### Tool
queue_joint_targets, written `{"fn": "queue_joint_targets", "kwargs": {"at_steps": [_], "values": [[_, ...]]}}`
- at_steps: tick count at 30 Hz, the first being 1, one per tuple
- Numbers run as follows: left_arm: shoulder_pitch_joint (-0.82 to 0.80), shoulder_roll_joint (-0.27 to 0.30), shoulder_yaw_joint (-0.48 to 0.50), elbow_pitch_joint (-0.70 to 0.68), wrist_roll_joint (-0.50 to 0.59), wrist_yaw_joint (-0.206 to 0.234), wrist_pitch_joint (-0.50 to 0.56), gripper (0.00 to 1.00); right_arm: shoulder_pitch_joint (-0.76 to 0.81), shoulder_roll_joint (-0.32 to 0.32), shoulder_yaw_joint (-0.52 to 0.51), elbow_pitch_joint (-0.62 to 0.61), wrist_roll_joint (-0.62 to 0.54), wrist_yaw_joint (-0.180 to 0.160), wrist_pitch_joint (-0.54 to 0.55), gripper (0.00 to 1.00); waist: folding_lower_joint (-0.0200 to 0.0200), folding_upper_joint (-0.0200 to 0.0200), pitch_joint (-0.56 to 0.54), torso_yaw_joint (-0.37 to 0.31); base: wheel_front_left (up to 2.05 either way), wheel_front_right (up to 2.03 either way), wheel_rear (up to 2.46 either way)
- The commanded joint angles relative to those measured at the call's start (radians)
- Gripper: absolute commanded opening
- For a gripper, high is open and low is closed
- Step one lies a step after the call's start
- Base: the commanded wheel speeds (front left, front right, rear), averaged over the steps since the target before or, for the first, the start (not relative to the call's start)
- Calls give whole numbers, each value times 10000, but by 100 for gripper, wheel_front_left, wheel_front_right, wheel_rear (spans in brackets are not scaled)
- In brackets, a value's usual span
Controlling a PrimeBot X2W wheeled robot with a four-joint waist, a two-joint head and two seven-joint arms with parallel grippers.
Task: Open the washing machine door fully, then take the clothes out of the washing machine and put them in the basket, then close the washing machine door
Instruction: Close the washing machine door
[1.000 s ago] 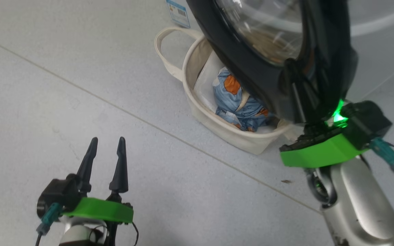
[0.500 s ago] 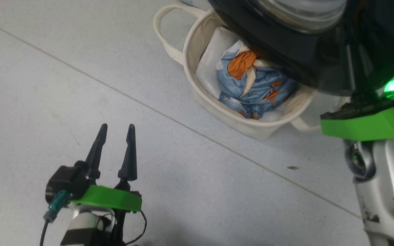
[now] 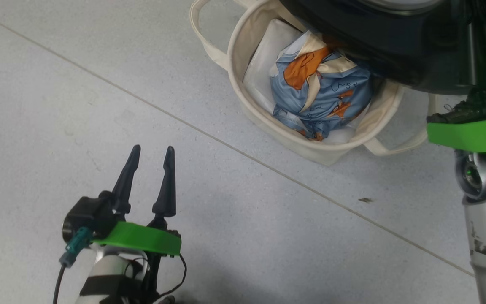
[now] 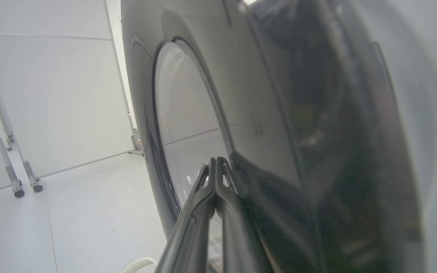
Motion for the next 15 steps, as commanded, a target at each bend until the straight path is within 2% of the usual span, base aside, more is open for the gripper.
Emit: {"fn": "queue_joint_targets", "kwargs": {"at_steps": [1,15], "values": [[-27,153,347,-233,-26,45,-90,100,-664,348,188,-703,141,-92,-57,0,-1,0,-35,-15,0,0,0],[246,153,758,-99,215,-72,-90,100,363,467,504,-1146,-66,-92,-57,0,-1,0,-750,-384,0,0,0]]}}
